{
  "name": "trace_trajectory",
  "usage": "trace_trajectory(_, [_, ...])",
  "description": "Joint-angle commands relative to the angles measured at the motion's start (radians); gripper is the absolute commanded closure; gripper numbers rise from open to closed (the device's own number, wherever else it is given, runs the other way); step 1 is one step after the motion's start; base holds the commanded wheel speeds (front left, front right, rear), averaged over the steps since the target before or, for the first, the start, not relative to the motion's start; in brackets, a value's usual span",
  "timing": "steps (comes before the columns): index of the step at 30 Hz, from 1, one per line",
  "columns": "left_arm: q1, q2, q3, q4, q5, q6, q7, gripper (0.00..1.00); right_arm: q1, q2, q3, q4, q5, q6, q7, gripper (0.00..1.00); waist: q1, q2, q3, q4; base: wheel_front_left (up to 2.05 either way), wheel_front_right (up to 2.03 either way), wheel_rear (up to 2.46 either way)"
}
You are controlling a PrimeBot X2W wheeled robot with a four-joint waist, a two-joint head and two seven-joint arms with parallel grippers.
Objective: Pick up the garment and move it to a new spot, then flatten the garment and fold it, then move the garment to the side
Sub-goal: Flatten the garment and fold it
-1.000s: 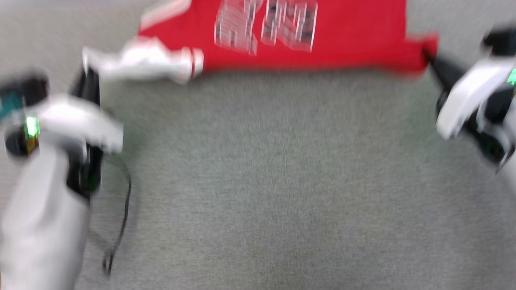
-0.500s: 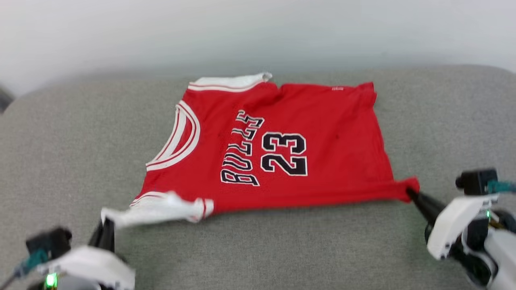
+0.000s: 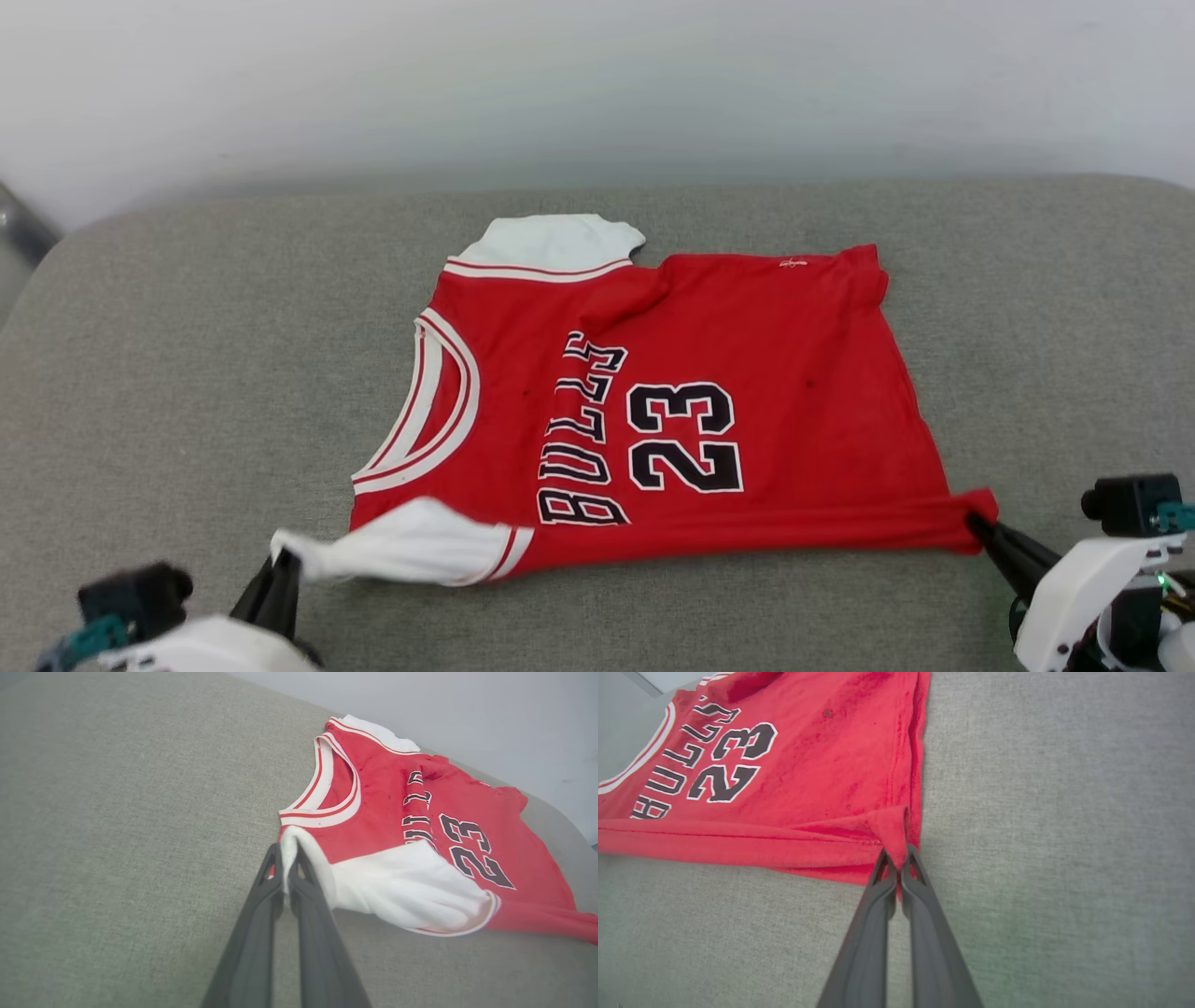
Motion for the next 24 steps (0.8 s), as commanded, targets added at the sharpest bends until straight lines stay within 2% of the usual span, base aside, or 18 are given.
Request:
trace_trajectory(1, [-0.044, 0.004, -0.007, 0.0, 0.009, -0.007, 0.004, 1.0, -0.003, 0.006, -0.024, -0.011, -0.023, -0.002, 0.015, 1.0, 0.0002, 0.0, 0.014, 0.006, 0.0, 0.0, 0.0])
trace_trajectory(9, [-0.33, -0.03, -0.061, 0.155, 0.031, -0.108, -0.013, 1.0, -0.105, 0.089, -0.132, -0.065, -0.168, -0.002, 0.131, 1.0, 0.0002, 0.0, 0.104, 0.001, 0.0, 0.0, 0.0])
trace_trajectory(13, [-0.438, -0.044, -0.081, 0.242, 0.043, -0.152, -0.029, 1.0, -0.17, 0.098, -0.154, -0.07, -0.215, -0.002, 0.156, 1.0, 0.0002, 0.0, 0.153, -0.003, 0.0, 0.0, 0.0])
trace_trajectory(24, [-0.59, -0.09, -0.106, 0.43, 0.03, -0.214, -0.052, 1.0, -0.272, 0.154, -0.162, 0.011, -0.289, -0.002, 0.132, 1.0, 0.0002, 0.0, 0.26, -0.006, 0.0, 0.0, 0.0])
